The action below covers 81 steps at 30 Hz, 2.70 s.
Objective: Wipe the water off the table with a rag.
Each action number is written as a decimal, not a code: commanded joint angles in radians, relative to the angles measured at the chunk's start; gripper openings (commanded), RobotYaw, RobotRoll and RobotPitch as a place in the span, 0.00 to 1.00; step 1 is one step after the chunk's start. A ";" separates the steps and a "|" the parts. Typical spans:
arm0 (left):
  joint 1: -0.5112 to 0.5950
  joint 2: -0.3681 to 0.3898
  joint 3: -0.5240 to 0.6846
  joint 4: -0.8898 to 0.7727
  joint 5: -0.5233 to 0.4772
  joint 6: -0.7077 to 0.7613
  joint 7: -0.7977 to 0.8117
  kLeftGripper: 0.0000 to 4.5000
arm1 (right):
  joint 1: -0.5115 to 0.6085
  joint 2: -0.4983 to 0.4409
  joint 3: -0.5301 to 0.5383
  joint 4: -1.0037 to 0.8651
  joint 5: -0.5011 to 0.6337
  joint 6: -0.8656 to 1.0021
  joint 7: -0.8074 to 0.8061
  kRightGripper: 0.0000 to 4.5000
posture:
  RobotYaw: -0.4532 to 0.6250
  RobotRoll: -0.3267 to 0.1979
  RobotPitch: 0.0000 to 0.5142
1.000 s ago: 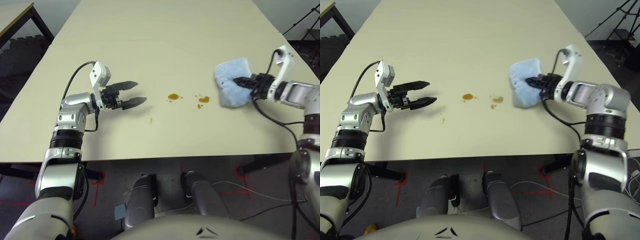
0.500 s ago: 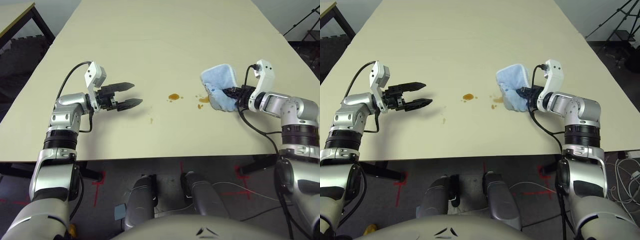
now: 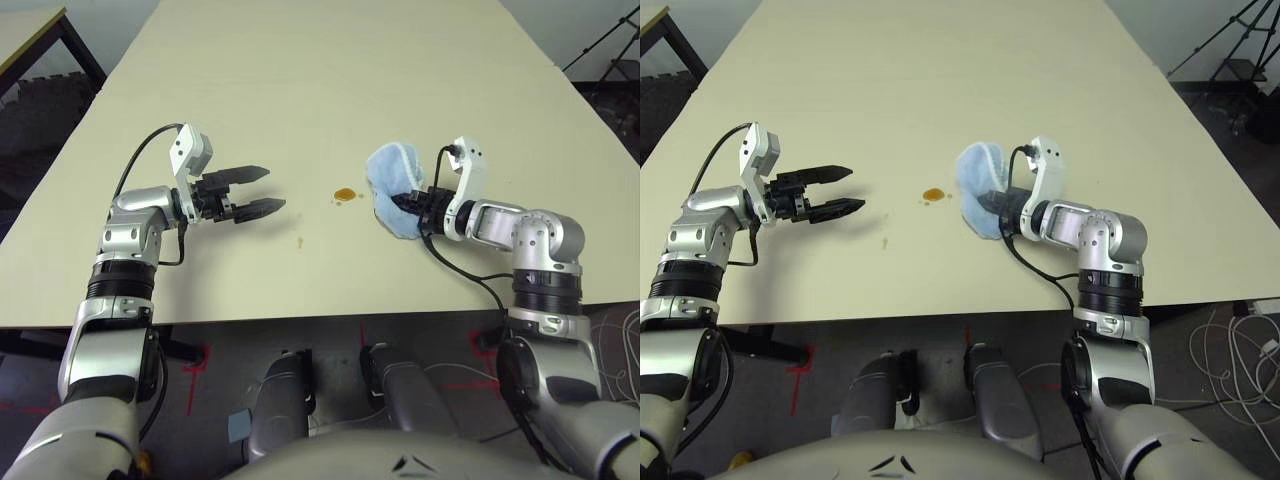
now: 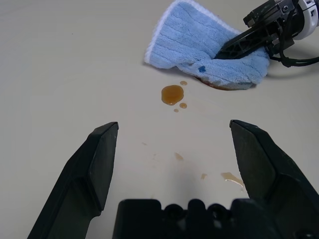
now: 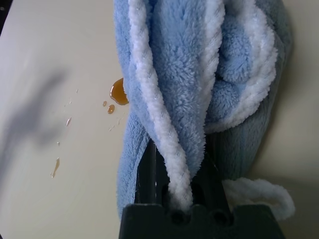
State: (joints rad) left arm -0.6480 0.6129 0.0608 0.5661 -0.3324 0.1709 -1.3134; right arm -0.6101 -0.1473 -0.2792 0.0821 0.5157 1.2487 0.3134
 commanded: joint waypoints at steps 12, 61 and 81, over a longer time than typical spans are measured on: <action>-0.002 0.013 0.009 0.016 -0.006 -0.003 -0.019 1.00 | -0.114 -0.068 -0.038 0.228 -0.045 -0.176 -0.097 0.01 | 0.20 0.62 0.27; 0.037 0.037 0.032 -0.035 -0.062 0.047 -0.056 1.00 | -0.231 0.017 0.158 0.476 -0.107 -0.305 -0.018 0.01 | 0.22 0.62 0.26; -0.010 0.029 0.020 0.034 -0.043 0.011 -0.065 1.00 | -0.093 0.027 0.332 0.164 0.011 -0.010 0.138 0.01 | 0.20 0.62 0.28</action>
State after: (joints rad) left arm -0.6572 0.6410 0.0868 0.5757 -0.3892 0.1885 -1.3714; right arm -0.7438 -0.1264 -0.0276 0.2780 0.5080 1.1584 0.4142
